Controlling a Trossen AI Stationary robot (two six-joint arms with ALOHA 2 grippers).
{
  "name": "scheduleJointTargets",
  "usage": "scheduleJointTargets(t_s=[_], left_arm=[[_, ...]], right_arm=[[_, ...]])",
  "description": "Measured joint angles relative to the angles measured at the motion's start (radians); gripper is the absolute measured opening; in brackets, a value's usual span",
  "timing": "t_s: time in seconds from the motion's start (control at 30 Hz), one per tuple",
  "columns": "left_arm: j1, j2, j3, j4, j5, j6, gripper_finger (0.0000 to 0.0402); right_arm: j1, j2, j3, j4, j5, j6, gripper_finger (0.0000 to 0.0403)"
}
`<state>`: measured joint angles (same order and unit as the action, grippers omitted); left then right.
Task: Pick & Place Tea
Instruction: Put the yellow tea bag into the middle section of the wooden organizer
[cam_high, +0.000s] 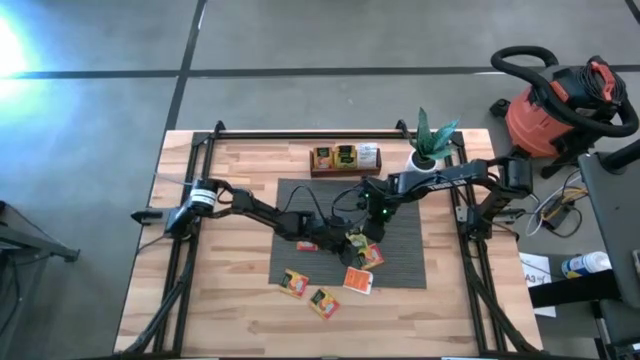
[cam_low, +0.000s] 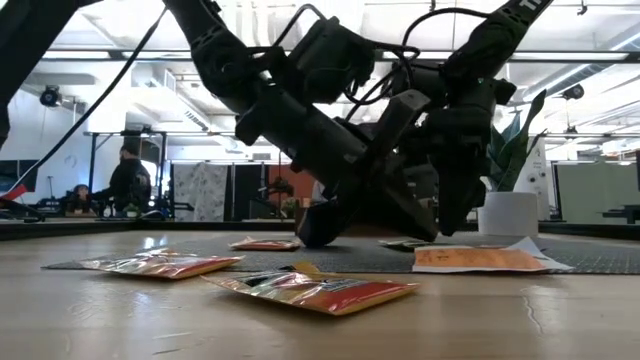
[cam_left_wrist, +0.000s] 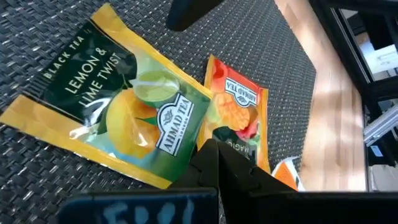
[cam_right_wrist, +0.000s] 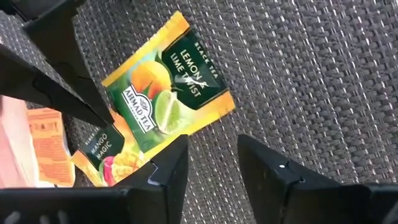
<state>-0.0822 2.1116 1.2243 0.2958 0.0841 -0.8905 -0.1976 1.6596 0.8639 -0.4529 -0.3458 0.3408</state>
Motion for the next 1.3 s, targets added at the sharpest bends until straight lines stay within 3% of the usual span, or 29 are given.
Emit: scheduleJointTargets(t_s=[0.47, 0.93, 1.3], left_arm=[[0.000, 0.020, 0.002, 0.002, -0.004, 0.010, 0.0000], [-0.002, 0.021, 0.001, -0.025, -0.024, 0.029, 0.0000], [-0.002, 0.022, 0.000, -0.026, -0.039, 0.032, 0.0000]], right_arm=[[0.006, 0.027, -0.002, 0.102, 0.083, -0.008, 0.0132], [0.028, 0.063, -0.002, 0.129, -0.048, 0.024, 0.0132], [0.035, 0.056, -0.003, 0.199, -0.037, 0.026, 0.0132]])
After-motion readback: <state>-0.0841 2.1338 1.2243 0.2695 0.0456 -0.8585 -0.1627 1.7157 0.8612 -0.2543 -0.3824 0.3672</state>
